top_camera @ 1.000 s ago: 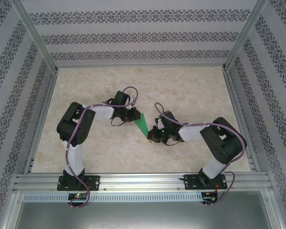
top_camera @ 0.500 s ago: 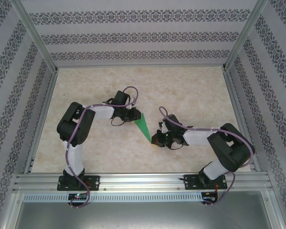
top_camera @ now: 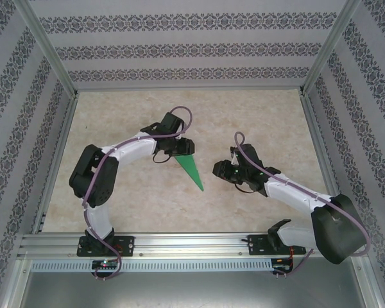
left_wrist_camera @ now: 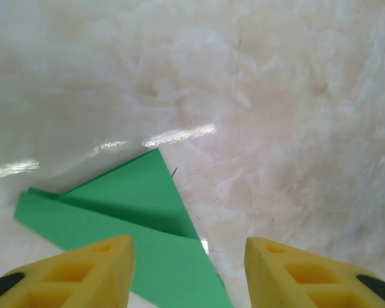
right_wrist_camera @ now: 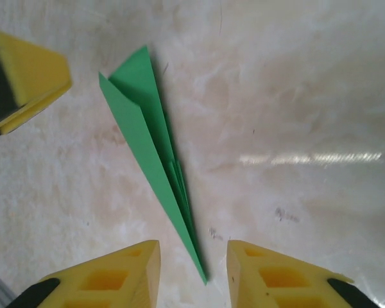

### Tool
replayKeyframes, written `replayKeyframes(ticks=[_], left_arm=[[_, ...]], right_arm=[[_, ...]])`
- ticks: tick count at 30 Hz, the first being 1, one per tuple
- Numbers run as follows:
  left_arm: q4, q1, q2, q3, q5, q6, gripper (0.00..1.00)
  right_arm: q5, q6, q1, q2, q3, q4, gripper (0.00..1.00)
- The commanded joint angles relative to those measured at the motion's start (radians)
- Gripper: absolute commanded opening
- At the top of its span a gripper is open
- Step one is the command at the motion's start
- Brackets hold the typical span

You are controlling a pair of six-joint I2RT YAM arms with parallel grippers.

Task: Fold a paper plane with a square sheet of paper (pick it up from the middle)
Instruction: Fold the wing for the fifth time at the center of the table, then move a paper plane to the center of the table.

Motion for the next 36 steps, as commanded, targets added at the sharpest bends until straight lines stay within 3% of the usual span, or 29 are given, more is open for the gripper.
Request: replayKeyframes(ticks=[1,10,17,36], left_arm=[[-0.200,-0.065,-0.037,0.042,-0.224,-0.039,0.54],[-0.260,-0.134,0.025,0.093,-0.330,-0.165,0.67],[-0.289,-0.151,0.122,0.170,-0.318,-0.187,0.69],[-0.412,-0.164,0.231,0.270,-0.360,-0.216,0.67]], right_arm=[[0.095,-0.037,-0.009,-0.008,0.025,0.041,0.35],[0.108,0.002,-0.031,0.060,0.036,0.146,0.40],[0.107,0.023,-0.039,0.063,0.009,0.200,0.46],[0.103,0.029,-0.056,0.102,0.003,0.178,0.46]])
